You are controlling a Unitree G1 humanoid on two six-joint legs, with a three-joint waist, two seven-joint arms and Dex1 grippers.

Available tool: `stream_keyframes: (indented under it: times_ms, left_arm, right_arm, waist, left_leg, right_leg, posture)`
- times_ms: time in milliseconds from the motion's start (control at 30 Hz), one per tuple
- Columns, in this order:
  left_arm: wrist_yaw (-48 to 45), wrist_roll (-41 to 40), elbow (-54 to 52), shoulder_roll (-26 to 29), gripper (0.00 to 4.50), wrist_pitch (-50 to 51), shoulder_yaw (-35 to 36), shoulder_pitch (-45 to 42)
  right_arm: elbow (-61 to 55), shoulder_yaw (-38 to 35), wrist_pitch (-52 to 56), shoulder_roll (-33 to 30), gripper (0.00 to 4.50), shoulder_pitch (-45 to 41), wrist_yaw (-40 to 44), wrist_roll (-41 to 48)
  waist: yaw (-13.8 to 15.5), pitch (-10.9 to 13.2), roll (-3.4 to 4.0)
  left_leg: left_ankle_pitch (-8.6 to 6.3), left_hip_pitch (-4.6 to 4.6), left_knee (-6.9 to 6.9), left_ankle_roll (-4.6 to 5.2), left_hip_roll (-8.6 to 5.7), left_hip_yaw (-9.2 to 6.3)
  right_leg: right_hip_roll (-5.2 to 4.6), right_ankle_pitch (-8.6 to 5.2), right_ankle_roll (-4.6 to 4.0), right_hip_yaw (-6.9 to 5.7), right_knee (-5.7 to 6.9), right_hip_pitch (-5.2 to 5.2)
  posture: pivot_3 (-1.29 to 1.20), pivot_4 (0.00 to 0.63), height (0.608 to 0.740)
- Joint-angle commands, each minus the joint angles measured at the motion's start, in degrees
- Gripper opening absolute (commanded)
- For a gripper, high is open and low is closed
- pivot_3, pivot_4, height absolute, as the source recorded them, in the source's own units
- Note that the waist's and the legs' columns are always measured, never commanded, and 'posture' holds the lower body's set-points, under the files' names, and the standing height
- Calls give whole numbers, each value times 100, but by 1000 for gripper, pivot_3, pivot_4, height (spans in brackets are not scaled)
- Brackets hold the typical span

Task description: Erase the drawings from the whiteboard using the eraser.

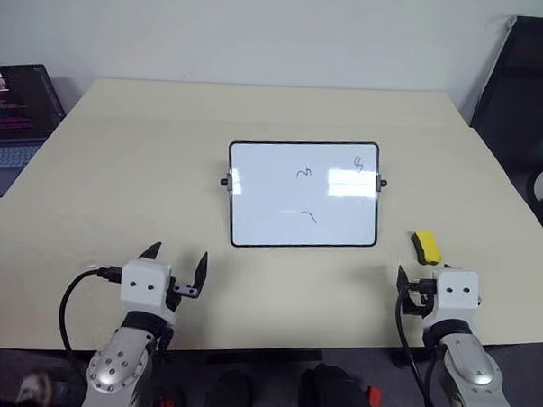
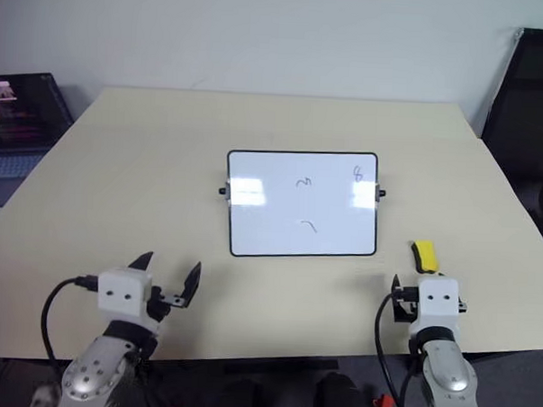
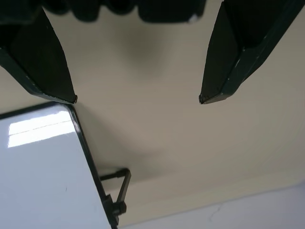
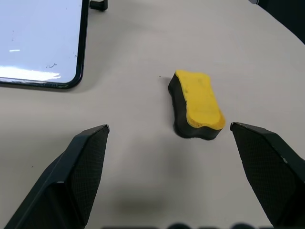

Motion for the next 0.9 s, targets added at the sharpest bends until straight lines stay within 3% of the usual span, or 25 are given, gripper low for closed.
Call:
stream_keyframes:
  times_ms: [33, 900]
  left_arm:
    - [73, -6, -410, -1, 4500, 79, 126, -62]
    - [-223, -46, 164, 96, 4500, -304, -88, -769]
  right_arm:
    - [-300, -72, 97, -54, 4457, -100, 9, -14]
    - [509, -457, -437, -139, 4457, -494, 35, 90]
  waist:
    - [6, 1, -2]
    - [1, 0, -2]
  left_leg:
    - [0, -1, 0, 0, 0, -1]
    - [1, 4, -15, 1, -9, 5]
  right_leg:
    - [1, 0, 0, -3, 0, -1]
    - [9, 11, 19, -1, 3, -2]
  posture:
    - [0, 150, 740]
    - [0, 150, 740]
